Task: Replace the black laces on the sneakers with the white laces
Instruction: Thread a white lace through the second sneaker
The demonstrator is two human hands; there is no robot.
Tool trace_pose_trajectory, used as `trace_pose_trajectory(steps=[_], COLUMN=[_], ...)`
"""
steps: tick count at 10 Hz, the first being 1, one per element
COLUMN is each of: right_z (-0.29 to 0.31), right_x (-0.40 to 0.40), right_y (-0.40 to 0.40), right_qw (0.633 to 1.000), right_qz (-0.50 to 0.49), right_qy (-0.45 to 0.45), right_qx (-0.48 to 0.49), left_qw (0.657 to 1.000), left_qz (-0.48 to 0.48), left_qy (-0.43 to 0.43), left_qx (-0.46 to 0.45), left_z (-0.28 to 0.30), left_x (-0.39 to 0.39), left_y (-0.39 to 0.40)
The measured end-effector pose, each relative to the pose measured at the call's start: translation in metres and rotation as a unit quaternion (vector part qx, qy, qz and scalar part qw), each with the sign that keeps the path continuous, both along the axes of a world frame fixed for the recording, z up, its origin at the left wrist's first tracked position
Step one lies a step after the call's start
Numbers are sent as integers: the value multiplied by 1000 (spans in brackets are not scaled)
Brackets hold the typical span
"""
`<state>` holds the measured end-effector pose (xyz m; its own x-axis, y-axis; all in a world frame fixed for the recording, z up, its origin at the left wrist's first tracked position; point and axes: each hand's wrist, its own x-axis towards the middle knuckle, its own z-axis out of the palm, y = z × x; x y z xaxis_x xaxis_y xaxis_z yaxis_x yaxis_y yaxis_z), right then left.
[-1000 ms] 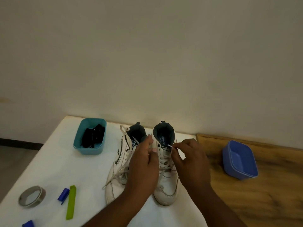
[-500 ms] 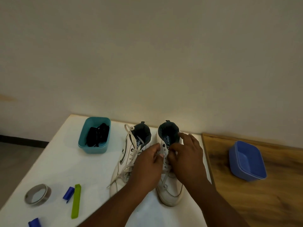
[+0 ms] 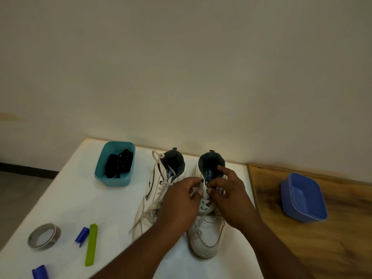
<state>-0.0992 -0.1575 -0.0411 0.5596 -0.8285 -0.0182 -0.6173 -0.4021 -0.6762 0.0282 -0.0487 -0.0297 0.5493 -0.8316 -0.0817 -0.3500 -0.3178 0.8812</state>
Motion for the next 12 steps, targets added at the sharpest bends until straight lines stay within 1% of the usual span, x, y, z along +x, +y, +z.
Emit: trace_pose_trajectory(steps=[1, 2, 3, 4, 5, 6, 7, 8, 9, 10, 11, 12], right_z=[-1, 4, 9, 9, 11, 20, 26, 28, 28, 30, 29, 22], right_x=[2, 6, 5, 2, 1, 0, -1, -3, -2, -2, -4, -6], right_y=[5, 10, 14, 19, 21, 23, 26, 28, 28, 27, 22, 20], right_qw=[999, 999, 998, 993, 986, 984, 982, 983, 980, 980, 979, 980], right_qz=[-7, 16, 42, 60, 70, 87, 98, 95, 104, 110, 113, 96], right_qy=[-9, 16, 27, 92, 133, 154, 162, 154, 169, 163, 168, 168], right_qx=[-30, -38, -22, -44, -65, -36, -23, -6, -27, -20, -32, -47], left_qw=[1000, 998, 996, 991, 977, 788, 906, 971, 935, 964, 910, 886], left_qz=[17, 47, 29, 26, 154, 227, 181, -46, -117, 47, 300, 368], left_qy=[-3, -25, -82, -123, 63, 472, 285, -235, -319, -252, -90, -23], left_qx=[-2, -28, 16, 44, -134, -322, -257, 16, 100, -66, -273, -283], left_z=[-2, -4, 2, 10, 35, 70, 75, 41, 26, 48, 71, 73], left_x=[-2, 0, 3, 5, 5, 27, 47, 32, 21, 30, 43, 45], left_y=[-1, -1, -5, -7, 1, 6, 14, 21, 17, 14, 14, 15])
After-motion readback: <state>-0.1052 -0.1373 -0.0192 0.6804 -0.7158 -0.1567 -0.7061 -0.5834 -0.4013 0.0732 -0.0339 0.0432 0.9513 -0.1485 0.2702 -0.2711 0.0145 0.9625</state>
